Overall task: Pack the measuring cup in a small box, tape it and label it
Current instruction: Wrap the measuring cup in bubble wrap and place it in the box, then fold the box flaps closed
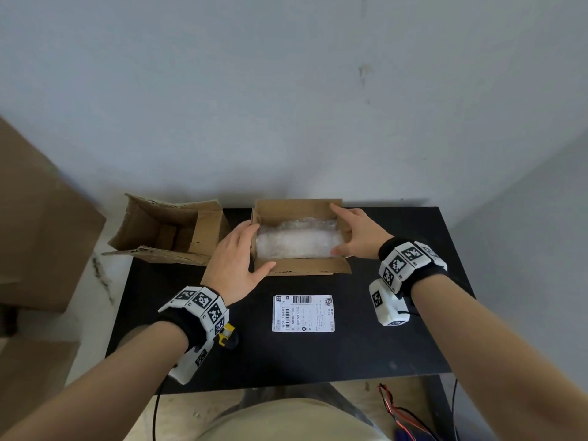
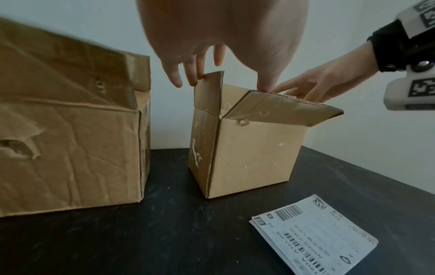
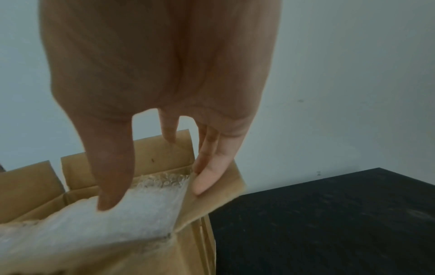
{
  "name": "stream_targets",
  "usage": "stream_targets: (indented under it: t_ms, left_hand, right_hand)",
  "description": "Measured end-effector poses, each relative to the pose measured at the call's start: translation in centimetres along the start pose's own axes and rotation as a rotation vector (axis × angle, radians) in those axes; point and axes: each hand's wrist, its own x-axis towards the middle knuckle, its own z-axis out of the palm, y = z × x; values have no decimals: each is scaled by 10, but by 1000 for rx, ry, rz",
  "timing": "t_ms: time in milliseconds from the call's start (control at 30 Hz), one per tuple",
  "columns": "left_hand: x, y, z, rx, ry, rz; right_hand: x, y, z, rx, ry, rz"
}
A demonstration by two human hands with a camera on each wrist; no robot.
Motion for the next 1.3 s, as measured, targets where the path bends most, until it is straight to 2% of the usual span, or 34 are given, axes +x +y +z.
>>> stream_targets:
  t_ms: [200,467,567,733,800,900,1033,1167,1300]
  left_hand:
    - [-2,4,4,-91,-91,-75]
    - [2,1,8,4,-197,23]
    - [11,2,4,45,-203,33]
    - [33,0,-10,71,-348,17]
    - [40,-3,-13,55,-375,-2]
    - [47,-6,-13,157,-395,32]
    - [52,-9,-9,207,-459,53]
    - [53,-10,-6,217,-477,55]
    - [54,-11,-7,167,-459,54]
  right_hand:
    - [7,6,-1,2,-46,-15]
    - [9,11,2,34,-9,-30]
    - [6,9,3,45,47,-38]
    - [-3,9,4,60,172,-56]
    - [-9,11,4,29,216,-53]
    - [-16,15,6,19,329,-41]
    - [-22,18,10,178,419,43]
    - [-26,15,18,250,393,9]
    - [-29,9,25,163,211,1]
